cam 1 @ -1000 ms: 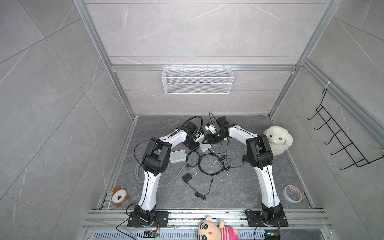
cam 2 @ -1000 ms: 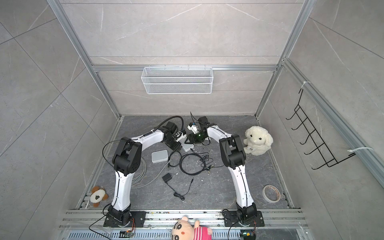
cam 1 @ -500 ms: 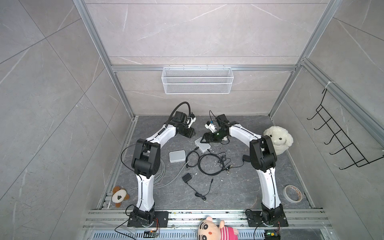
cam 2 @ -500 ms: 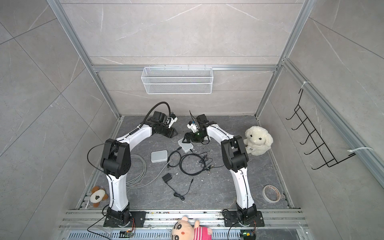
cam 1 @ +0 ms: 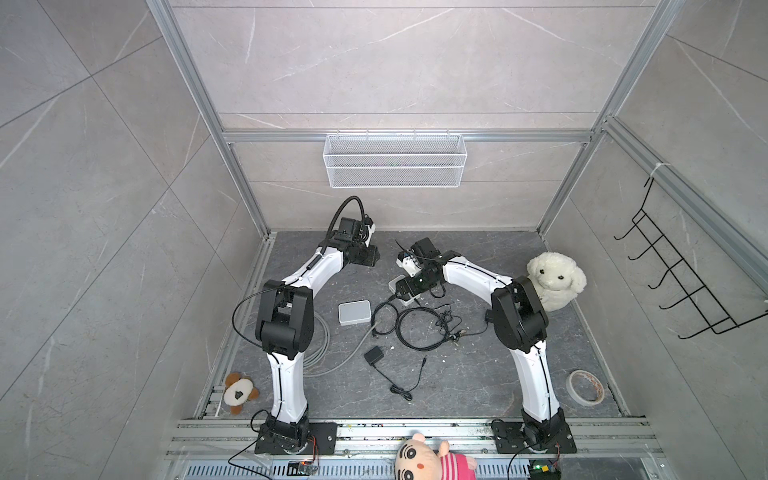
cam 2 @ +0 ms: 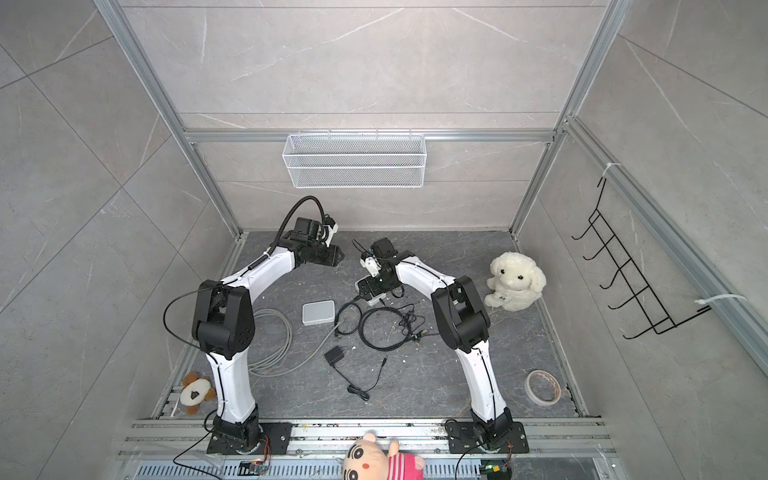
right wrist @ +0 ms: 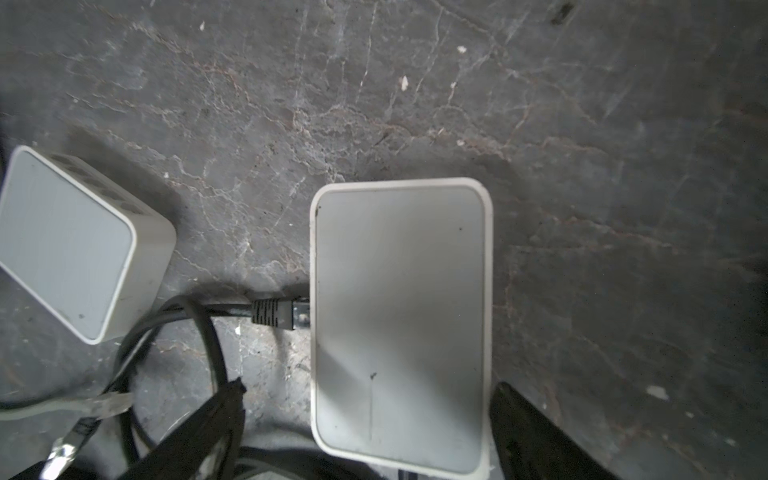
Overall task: Insert the plug into the switch port
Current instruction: 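Open the left gripper and lift it away from the plugged cable, then release the white router with the right gripper and raise it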
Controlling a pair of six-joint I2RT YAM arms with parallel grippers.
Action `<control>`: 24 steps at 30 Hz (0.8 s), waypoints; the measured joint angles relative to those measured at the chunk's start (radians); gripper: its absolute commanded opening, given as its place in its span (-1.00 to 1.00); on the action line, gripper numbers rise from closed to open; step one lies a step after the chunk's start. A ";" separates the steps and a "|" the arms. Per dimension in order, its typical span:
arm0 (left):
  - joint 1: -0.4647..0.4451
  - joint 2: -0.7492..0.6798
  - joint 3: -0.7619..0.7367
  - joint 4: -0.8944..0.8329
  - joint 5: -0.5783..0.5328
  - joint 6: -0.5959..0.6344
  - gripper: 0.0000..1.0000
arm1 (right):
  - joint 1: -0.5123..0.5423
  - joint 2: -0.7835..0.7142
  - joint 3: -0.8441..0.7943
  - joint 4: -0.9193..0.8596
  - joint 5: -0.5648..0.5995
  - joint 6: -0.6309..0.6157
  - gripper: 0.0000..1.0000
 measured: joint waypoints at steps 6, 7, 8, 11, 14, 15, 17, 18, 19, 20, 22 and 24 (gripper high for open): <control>0.001 -0.031 -0.039 0.006 -0.010 -0.004 -0.11 | 0.010 0.038 -0.001 0.000 0.111 -0.004 0.79; 0.001 -0.035 -0.045 0.005 -0.015 -0.004 -0.11 | 0.010 0.039 -0.001 0.003 0.124 -0.003 0.77; 0.001 -0.037 -0.050 0.006 -0.018 -0.004 -0.11 | 0.010 0.039 -0.001 0.001 0.132 -0.003 0.73; 0.001 -0.040 -0.061 0.005 -0.025 -0.004 -0.11 | 0.010 0.041 -0.001 0.002 0.156 0.009 0.64; 0.001 -0.040 -0.063 0.004 -0.028 -0.003 -0.11 | 0.010 0.043 0.000 0.001 0.180 0.039 0.56; 0.001 -0.040 -0.063 0.005 -0.029 -0.003 -0.11 | 0.009 0.046 0.005 -0.002 0.188 0.051 0.56; 0.001 -0.042 -0.063 0.004 -0.029 -0.003 -0.11 | 0.007 0.065 0.042 -0.019 0.200 0.093 0.53; 0.001 -0.044 -0.063 0.005 -0.029 -0.003 -0.11 | 0.005 0.076 0.062 -0.026 0.203 0.113 0.52; 0.001 -0.045 -0.063 0.005 -0.029 -0.003 -0.11 | 0.001 0.090 0.088 -0.034 0.203 0.137 0.50; 0.001 -0.046 -0.063 0.005 -0.029 -0.003 -0.11 | -0.004 0.106 0.119 -0.041 0.203 0.161 0.50; 0.001 -0.046 -0.063 0.005 -0.028 -0.003 -0.11 | -0.013 0.135 0.168 -0.054 0.202 0.203 0.50; 0.001 -0.046 -0.063 0.005 -0.027 -0.004 -0.11 | -0.021 0.167 0.222 -0.074 0.204 0.239 0.50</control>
